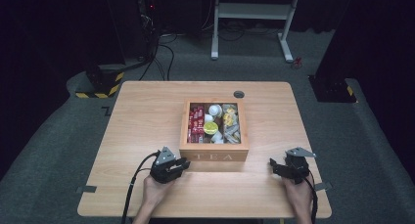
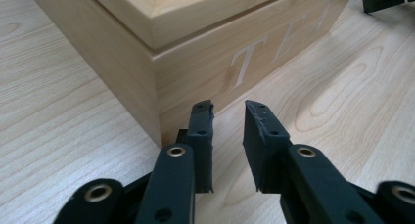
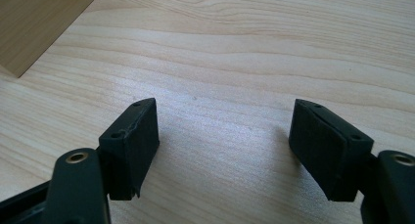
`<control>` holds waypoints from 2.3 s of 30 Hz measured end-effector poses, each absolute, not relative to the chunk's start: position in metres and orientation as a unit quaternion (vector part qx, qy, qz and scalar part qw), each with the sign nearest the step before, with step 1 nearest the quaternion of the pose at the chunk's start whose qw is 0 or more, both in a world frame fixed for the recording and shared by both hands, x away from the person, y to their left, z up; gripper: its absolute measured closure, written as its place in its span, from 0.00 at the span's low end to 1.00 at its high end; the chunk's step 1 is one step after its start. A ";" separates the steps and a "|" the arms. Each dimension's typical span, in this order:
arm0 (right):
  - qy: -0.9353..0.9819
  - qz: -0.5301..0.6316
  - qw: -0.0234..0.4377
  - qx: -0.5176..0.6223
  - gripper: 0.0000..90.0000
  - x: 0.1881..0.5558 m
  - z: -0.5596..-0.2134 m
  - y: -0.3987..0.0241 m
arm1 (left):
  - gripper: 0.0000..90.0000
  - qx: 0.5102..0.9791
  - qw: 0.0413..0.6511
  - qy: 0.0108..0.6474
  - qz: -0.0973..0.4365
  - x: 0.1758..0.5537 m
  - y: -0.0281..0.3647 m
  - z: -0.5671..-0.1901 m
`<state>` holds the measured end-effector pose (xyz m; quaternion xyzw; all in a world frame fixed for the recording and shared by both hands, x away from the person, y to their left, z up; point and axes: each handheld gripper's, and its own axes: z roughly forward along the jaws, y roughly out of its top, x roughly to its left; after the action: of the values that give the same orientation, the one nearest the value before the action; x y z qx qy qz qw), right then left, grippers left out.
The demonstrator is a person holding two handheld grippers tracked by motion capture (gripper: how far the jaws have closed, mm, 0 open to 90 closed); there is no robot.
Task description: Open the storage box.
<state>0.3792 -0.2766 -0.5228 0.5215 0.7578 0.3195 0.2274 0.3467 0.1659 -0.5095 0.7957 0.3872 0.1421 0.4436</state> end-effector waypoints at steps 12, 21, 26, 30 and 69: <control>0.758 0.320 0.227 0.521 0.30 0.379 -0.523 -0.277 | 0.94 0.787 0.449 0.398 0.143 0.352 0.154 -0.508; 0.758 0.320 0.227 0.521 0.30 0.379 -0.523 -0.277 | 1.00 0.776 0.457 0.406 0.154 0.354 0.154 -0.504; 0.758 0.320 0.227 0.521 0.30 0.379 -0.523 -0.277 | 1.00 0.775 0.459 0.406 0.156 0.354 0.153 -0.503; 0.758 0.320 0.227 0.521 0.30 0.379 -0.523 -0.277 | 1.00 0.775 0.462 0.399 0.163 0.354 0.150 -0.499; 0.759 0.320 0.225 0.520 0.30 0.379 -0.523 -0.276 | 1.00 0.768 0.480 0.392 0.161 0.358 0.140 -0.465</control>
<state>0.3790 -0.2763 -0.5226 0.5205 0.7591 0.3195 0.2254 0.3579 0.1404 -0.4651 0.7680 0.3924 0.1612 0.4798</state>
